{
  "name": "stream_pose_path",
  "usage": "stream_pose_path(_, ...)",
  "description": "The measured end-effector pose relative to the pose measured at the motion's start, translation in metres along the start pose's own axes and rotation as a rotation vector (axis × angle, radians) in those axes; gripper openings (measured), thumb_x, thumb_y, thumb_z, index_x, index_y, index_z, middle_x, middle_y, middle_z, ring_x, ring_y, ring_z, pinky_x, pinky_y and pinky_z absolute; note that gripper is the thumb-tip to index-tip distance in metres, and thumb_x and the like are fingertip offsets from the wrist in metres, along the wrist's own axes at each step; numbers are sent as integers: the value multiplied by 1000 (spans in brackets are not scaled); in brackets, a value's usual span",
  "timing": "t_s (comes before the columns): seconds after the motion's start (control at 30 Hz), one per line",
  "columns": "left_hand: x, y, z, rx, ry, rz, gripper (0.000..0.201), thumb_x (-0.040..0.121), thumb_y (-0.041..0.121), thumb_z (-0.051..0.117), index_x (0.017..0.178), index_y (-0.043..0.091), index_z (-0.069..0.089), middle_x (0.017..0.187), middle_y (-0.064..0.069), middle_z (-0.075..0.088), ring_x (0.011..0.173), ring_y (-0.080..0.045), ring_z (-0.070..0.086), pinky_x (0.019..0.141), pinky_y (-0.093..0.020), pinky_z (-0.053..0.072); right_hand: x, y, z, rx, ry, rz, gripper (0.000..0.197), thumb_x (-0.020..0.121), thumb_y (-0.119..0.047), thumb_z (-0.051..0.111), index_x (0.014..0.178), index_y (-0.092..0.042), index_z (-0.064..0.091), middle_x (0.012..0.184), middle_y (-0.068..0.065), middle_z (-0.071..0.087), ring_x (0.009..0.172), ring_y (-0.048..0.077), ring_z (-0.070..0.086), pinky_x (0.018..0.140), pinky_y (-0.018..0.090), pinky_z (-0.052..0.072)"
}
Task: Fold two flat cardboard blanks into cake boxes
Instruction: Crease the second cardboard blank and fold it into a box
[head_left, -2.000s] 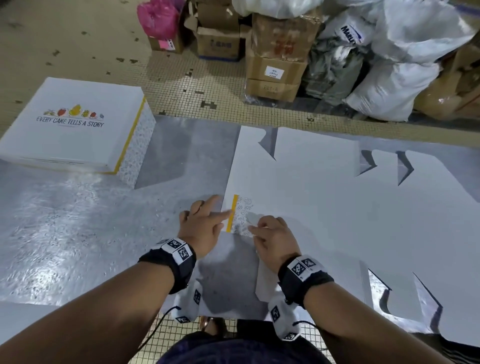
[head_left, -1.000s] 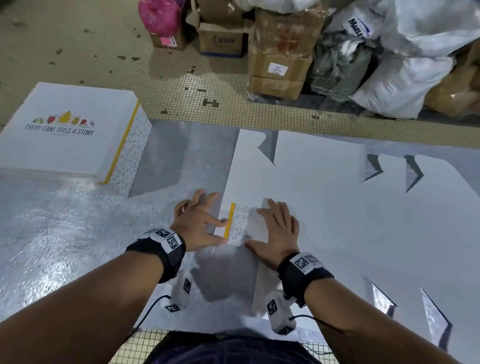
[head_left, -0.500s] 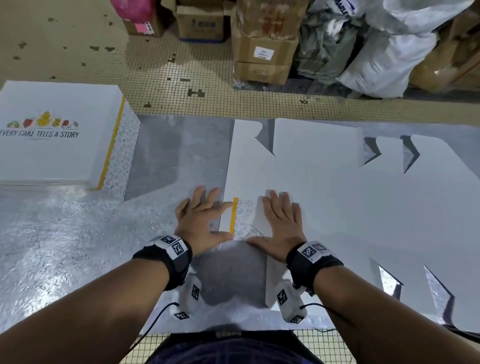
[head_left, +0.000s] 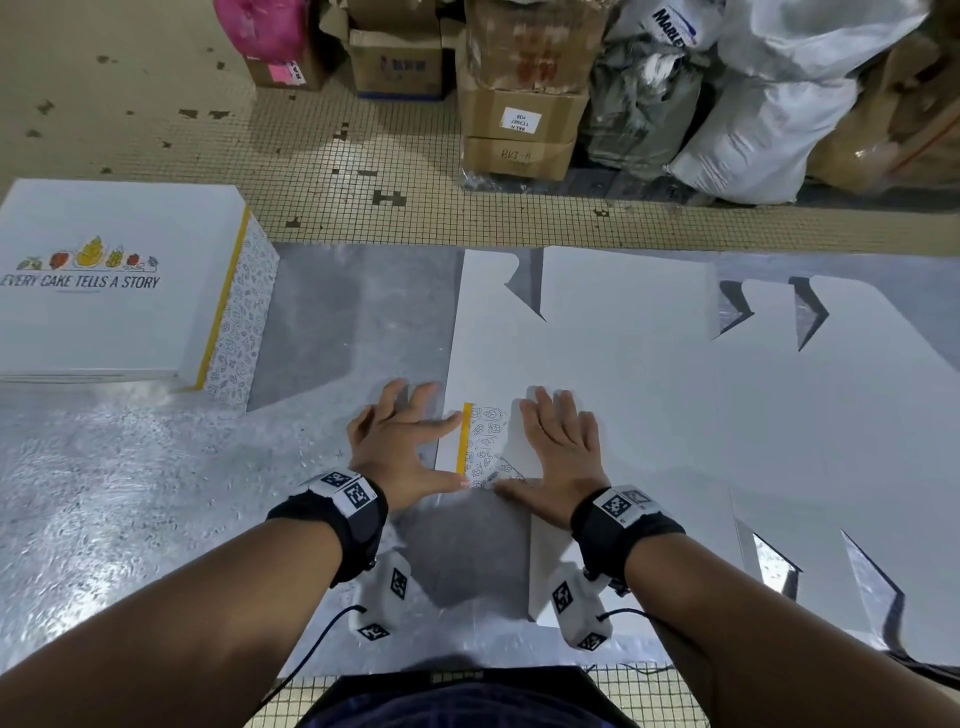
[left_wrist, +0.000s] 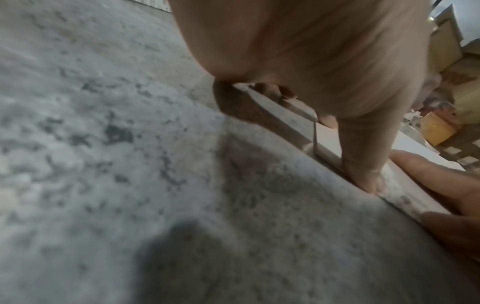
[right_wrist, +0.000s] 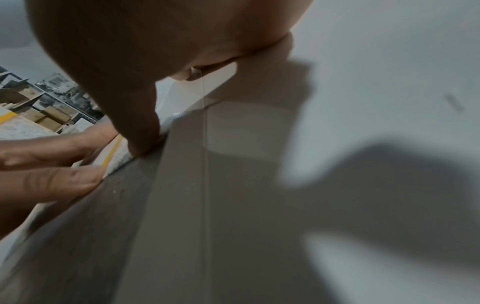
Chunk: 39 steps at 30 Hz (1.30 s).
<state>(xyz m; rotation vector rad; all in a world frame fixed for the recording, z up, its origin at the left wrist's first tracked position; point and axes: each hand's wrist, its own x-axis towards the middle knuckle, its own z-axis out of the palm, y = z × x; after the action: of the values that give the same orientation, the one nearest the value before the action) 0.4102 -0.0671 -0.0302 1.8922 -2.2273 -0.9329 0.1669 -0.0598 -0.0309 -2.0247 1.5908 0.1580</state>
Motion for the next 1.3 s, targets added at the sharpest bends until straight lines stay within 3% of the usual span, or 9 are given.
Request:
stream_pose_path(0.17,-1,4,-2,0,-13,-15,79,63,68,79,135,55,50,160,29,8,147,-4,-22,116,-36,-14,0,0,-1,19,-18,-5,115,65,-83,29,157,-27,-12,154,-11,-35,140,19,-41,116,42,-25)
stream_pose_path(0.33,1,-6,-4,-93,-98,-6,71,73,54,81,133,61,45,163,27,-2,146,-2,-28,117,-38,-17,-4,5,-13,105,-57,-26,108,82,-58,63,157,-30,-9,159,-13,-27,142,13,-36,118,39,-21)
stream_pose_path(0.47,0,-6,-4,-41,-64,-3,69,73,49,82,132,62,48,160,32,0,146,0,-25,117,-37,-13,-4,6,-9,143,-11,-21,107,82,-51,69,157,-34,-5,160,-18,-22,144,10,-34,117,34,-21)
stream_pose_path(0.67,-3,-1,-2,-67,-80,-24,84,72,48,78,143,56,34,157,33,-3,146,0,-25,116,-32,-16,-5,9,-9,167,-29,-16,99,84,-54,65,157,-36,1,160,-21,-18,145,9,-30,119,35,-18)
stream_pose_path(0.8,5,1,-11,-353,-97,-147,56,73,66,42,127,69,27,160,24,10,150,-1,-13,118,-29,-10,2,9,-17,206,29,-43,60,96,-41,36,154,-32,25,165,-11,3,152,18,-11,117,33,-6)
stream_pose_path(0.93,11,1,-4,-409,-2,-156,36,100,27,48,130,47,54,158,20,30,151,-1,-3,112,-18,-9,-1,9,-14,221,11,12,81,90,-40,61,156,-35,15,165,-16,-5,150,12,-19,116,27,-14)
stream_pose_path(1.07,0,-2,-6,-144,-157,-74,97,61,81,54,149,52,28,158,35,-4,145,1,-27,119,-37,-17,-3,15,-13,105,-71,-51,125,66,-71,73,157,-34,-5,158,-21,-20,146,13,-31,120,37,-17)
stream_pose_path(1.17,-2,-5,-2,131,-215,-1,125,55,85,63,152,52,-8,154,30,-33,141,-9,-41,119,-42,-19,-5,18,-7,33,-53,-68,139,56,-82,71,155,-34,-15,157,-17,-31,143,14,-37,120,41,-18)
stream_pose_path(1.3,-3,-6,4,183,-201,-5,133,54,85,66,151,51,-18,153,27,-39,140,-13,-44,120,-45,-17,-6,17,-5,29,-50,-61,140,55,-83,69,155,-33,-16,157,-17,-32,143,14,-37,119,41,-18)
